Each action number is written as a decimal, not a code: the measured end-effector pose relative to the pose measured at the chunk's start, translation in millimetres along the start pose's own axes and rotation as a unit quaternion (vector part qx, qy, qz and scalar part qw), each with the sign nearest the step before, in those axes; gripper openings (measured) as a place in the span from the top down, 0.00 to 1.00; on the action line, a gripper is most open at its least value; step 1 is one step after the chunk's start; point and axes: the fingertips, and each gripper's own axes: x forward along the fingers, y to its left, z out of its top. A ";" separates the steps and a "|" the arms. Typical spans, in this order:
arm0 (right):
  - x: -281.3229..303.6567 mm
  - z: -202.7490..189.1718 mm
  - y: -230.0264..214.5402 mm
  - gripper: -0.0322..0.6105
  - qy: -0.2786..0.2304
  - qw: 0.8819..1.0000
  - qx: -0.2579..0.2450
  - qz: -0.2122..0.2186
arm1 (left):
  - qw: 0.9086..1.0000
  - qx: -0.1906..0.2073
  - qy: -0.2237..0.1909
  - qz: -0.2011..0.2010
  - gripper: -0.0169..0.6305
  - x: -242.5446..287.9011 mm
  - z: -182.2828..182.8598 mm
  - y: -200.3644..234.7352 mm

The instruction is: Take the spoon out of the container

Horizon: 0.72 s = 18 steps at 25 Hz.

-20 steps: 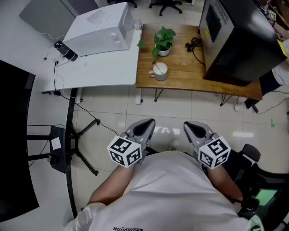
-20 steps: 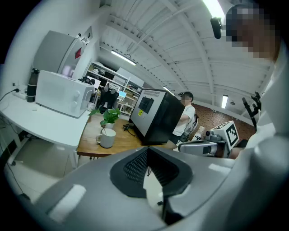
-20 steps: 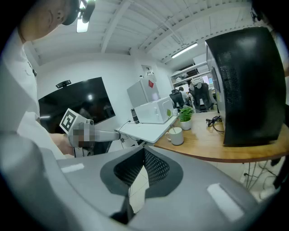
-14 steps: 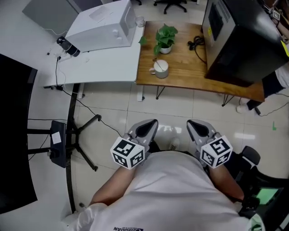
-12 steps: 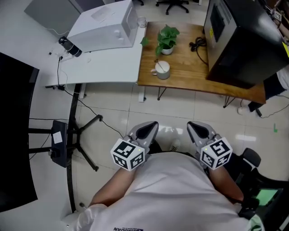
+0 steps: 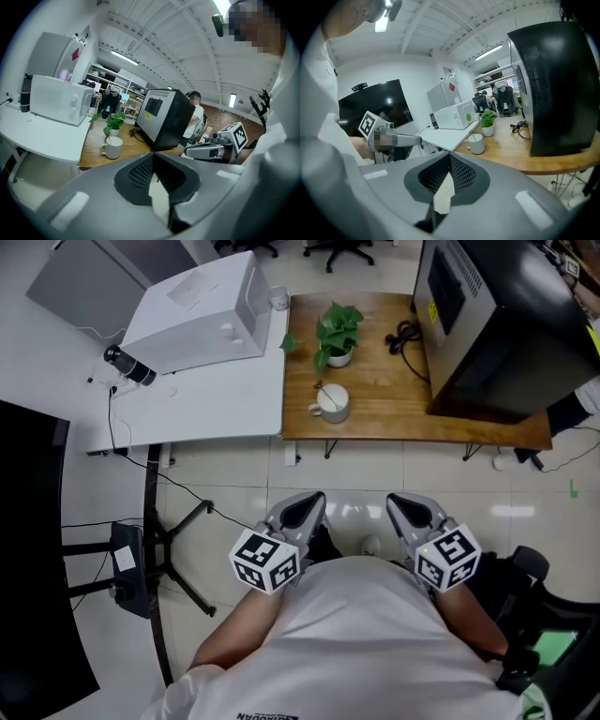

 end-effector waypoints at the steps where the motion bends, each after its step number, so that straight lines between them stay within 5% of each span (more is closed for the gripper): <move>1: 6.5 4.5 -1.7 0.94 0.001 1.000 0.000 -0.004 | 1.000 0.001 0.001 -0.003 0.97 3.7 6.2 9.0; 18: 140.5 97.2 -24.6 0.94 -0.013 0.998 -0.011 -0.064 | 0.997 0.044 0.007 -0.069 0.97 45.4 102.0 145.3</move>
